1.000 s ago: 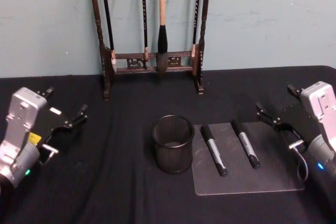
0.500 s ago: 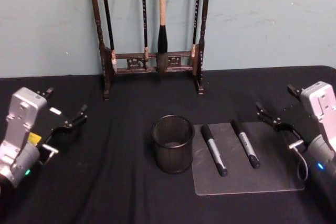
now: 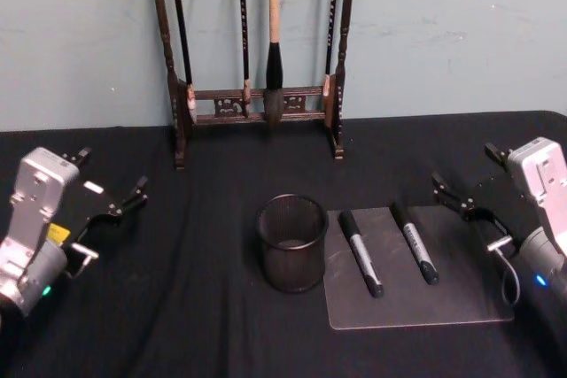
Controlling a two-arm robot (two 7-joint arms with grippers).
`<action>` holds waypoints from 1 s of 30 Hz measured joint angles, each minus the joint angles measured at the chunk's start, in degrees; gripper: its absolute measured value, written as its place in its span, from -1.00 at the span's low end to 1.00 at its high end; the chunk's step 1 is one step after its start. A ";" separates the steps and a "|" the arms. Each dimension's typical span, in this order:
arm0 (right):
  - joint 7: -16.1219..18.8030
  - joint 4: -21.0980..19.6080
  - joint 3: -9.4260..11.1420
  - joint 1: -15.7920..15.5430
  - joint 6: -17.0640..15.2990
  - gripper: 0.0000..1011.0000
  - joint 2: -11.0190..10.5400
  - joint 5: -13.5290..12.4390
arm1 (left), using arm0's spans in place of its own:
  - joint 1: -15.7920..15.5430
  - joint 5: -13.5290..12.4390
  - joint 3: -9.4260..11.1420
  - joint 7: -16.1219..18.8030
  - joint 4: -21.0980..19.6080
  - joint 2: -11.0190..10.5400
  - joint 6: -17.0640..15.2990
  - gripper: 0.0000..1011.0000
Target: Pick up the water-based marker from the table and place it into the pen holder.
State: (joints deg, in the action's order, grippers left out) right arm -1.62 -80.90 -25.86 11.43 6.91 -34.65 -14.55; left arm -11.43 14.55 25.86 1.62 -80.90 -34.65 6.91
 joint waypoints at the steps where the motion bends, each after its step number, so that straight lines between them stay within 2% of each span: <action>1: 0.00 0.00 0.00 0.00 0.00 0.98 0.00 0.00 | 0.00 0.00 0.00 0.00 0.00 0.00 0.00 1.00; 8: 1.94 -1.27 1.77 -1.26 -1.24 0.98 0.61 -2.49 | 0.00 0.00 0.00 0.00 0.00 0.00 0.00 1.00; 16: 6.54 -0.92 3.87 -1.34 -4.19 0.98 2.32 -7.40 | 0.00 0.00 0.00 0.00 0.00 0.00 0.00 1.00; 23: 9.42 0.89 3.26 -0.20 -6.73 0.98 3.83 -7.77 | 0.00 0.00 0.00 0.00 0.00 0.00 0.00 1.00; 30: 11.19 3.25 2.12 1.01 -9.51 0.98 5.45 -6.40 | 0.00 0.00 0.00 0.00 0.00 0.00 0.00 1.00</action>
State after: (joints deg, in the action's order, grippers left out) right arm 9.57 -77.65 -23.74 12.44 -2.60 -29.19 -20.95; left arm -11.43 14.55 25.86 1.62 -80.90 -34.64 6.91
